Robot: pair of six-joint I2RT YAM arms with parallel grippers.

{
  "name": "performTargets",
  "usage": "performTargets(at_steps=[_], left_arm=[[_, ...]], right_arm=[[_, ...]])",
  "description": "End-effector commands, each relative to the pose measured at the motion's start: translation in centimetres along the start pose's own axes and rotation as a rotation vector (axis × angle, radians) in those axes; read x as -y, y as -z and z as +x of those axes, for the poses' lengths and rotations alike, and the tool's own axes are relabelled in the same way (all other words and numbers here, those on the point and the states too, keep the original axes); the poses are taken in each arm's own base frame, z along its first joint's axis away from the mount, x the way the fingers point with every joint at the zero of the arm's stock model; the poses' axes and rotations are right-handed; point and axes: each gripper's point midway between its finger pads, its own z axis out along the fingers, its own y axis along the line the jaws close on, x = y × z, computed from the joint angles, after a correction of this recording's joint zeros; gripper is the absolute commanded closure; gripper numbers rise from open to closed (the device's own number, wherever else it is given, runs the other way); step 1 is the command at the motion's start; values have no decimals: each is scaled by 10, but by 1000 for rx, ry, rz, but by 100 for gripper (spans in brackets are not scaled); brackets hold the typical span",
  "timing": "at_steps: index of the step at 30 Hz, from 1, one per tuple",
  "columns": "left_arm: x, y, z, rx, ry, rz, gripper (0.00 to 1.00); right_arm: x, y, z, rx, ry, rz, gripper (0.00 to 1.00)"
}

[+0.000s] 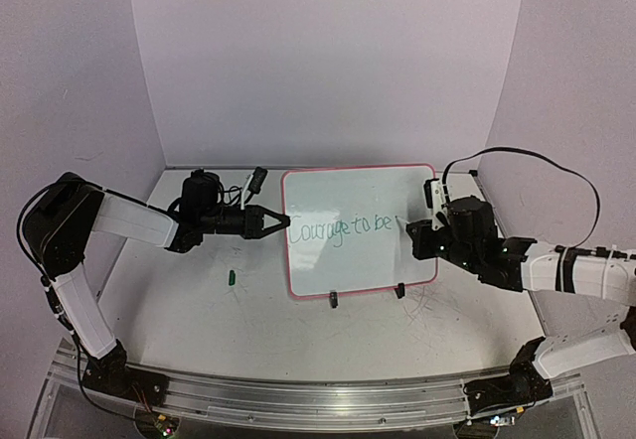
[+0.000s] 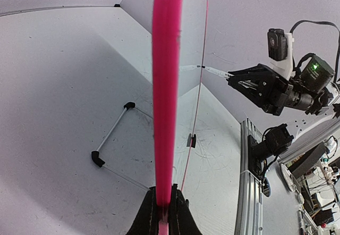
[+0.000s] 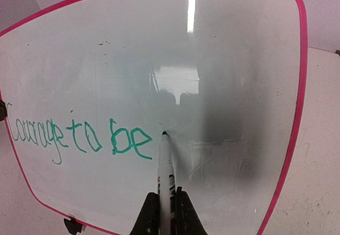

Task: Write a sentence on the whiteboard

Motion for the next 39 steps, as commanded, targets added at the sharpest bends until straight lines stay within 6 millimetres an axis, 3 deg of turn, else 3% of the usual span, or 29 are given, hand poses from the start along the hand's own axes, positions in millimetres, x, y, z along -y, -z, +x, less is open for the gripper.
performTargets(at_steps=[1, 24, 31, 39], left_arm=[[-3, -4, -6, 11, -26, -24, 100], [-4, -5, -4, 9, -24, -25, 100], [-4, -5, -5, 10, -24, -25, 100], [-4, -5, -5, 10, -22, -25, 100]], right_arm=[[2, 1, -15, 35, -26, 21, 100], [5, 3, 19, -59, -47, 1, 100], [9, 5, 23, -68, -50, 17, 100], [18, 9, 14, -32, -64, 72, 100]])
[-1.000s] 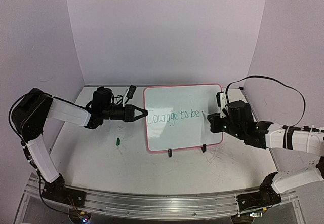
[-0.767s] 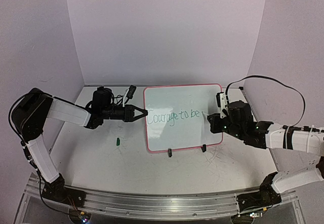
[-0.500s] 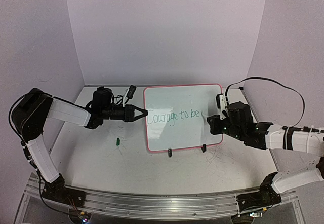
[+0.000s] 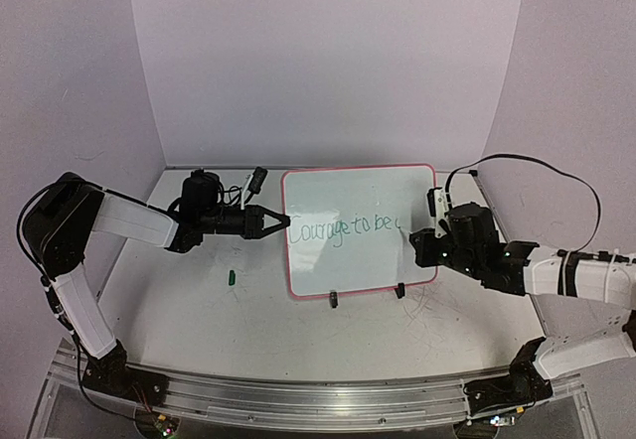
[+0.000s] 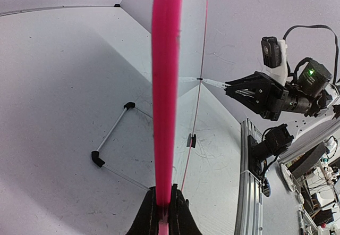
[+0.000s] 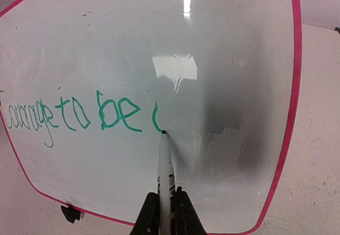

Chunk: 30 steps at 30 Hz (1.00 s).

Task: Write a sentence on the whiteboard

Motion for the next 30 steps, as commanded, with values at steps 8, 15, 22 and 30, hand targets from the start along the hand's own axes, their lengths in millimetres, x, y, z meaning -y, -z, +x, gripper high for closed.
performTargets(at_steps=[8, 15, 22, 30], left_arm=[[-3, -4, -6, 13, -24, -24, 100], [-2, -3, -5, 12, -24, -26, 100], [-3, -4, -4, 10, -24, -27, 100], [-3, -4, -5, 10, -26, -25, 100]], right_arm=[[6, -1, -26, 87, -23, 54, 100], [6, -5, -34, 102, -21, 63, 100], [6, -7, -40, 111, -13, 70, 100], [8, -6, -39, 107, -11, 75, 100]])
